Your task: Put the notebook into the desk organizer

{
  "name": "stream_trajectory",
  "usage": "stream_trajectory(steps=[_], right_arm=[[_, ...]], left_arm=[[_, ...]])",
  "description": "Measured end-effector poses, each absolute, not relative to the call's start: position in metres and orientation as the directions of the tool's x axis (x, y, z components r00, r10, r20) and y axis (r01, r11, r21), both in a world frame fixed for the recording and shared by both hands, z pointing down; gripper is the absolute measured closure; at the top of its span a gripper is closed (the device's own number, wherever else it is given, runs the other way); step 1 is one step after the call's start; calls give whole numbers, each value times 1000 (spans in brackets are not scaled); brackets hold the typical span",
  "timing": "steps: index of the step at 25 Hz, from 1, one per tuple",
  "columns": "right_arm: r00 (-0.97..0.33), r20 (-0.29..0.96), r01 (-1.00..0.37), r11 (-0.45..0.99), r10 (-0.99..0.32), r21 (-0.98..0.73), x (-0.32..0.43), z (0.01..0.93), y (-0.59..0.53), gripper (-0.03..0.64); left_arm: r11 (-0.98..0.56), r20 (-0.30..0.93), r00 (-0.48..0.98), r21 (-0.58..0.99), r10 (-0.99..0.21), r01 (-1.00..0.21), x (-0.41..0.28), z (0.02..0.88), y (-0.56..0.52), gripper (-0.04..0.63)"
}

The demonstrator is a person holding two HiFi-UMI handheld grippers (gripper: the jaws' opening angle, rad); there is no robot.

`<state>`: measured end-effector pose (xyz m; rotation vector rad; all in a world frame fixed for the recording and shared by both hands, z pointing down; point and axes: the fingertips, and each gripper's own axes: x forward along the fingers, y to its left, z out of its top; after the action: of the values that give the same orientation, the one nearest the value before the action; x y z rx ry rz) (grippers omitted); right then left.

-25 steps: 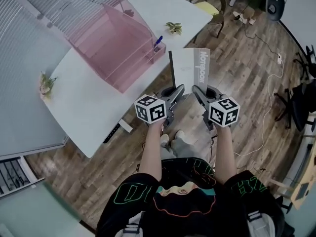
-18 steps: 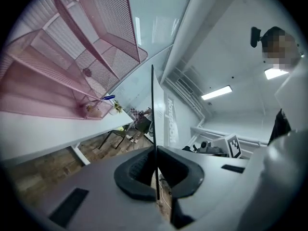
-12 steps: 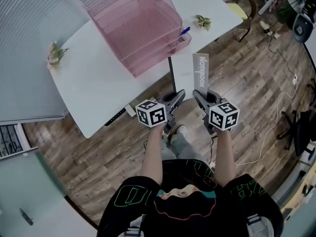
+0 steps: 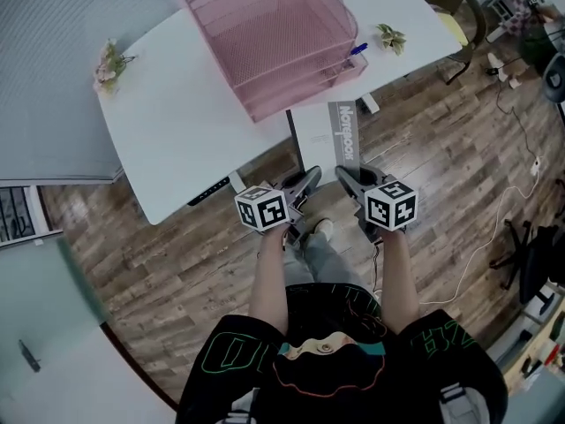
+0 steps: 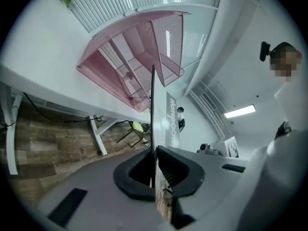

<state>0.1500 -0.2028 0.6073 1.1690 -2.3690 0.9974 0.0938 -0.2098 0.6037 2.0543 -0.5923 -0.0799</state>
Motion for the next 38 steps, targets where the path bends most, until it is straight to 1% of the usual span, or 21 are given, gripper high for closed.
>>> stream_trajectory(steps=[6,12,17,21,26,30,31,33,36,38], right_arm=[[-664,562,-748,433,-494,-503,129,623,-203,583],[-687,589,-727,428,-427,-538,110,638,-209,583],[-699,596,-715,384,-395,-584,100,644,-223,583],[-723,587,-691,347,-366,-635,93,647,-231,583],[-730,573,-680,317,-372,-661,87,646,-246,583],[-715,561,-690,289,-418,-663,86,642,-263,583],[-712,558,-691,285,-426,-664,86,640,-267,583],[-701,563,-702,285,-437,-653,87,639,-277,581],[-695,574,-712,301,-434,-635,83,637,-285,583],[-688,593,-723,329,-417,-607,79,635,-287,581]], left_arm=[[-355,209,851,842,-481,-407,72,620,-206,569],[-328,242,834,838,-495,-437,58,633,-209,452],[-325,240,826,836,-510,-443,50,636,-219,393],[-327,249,825,830,-508,-452,46,638,-224,332],[-351,268,833,812,-484,-466,42,638,-228,282],[-358,296,849,809,-438,-467,38,647,-216,285],[-366,299,860,810,-414,-458,39,649,-212,298],[-394,290,884,813,-365,-429,46,648,-208,357],[-422,265,899,812,-350,-403,54,642,-209,427],[-431,254,898,809,-358,-401,58,637,-214,439]])
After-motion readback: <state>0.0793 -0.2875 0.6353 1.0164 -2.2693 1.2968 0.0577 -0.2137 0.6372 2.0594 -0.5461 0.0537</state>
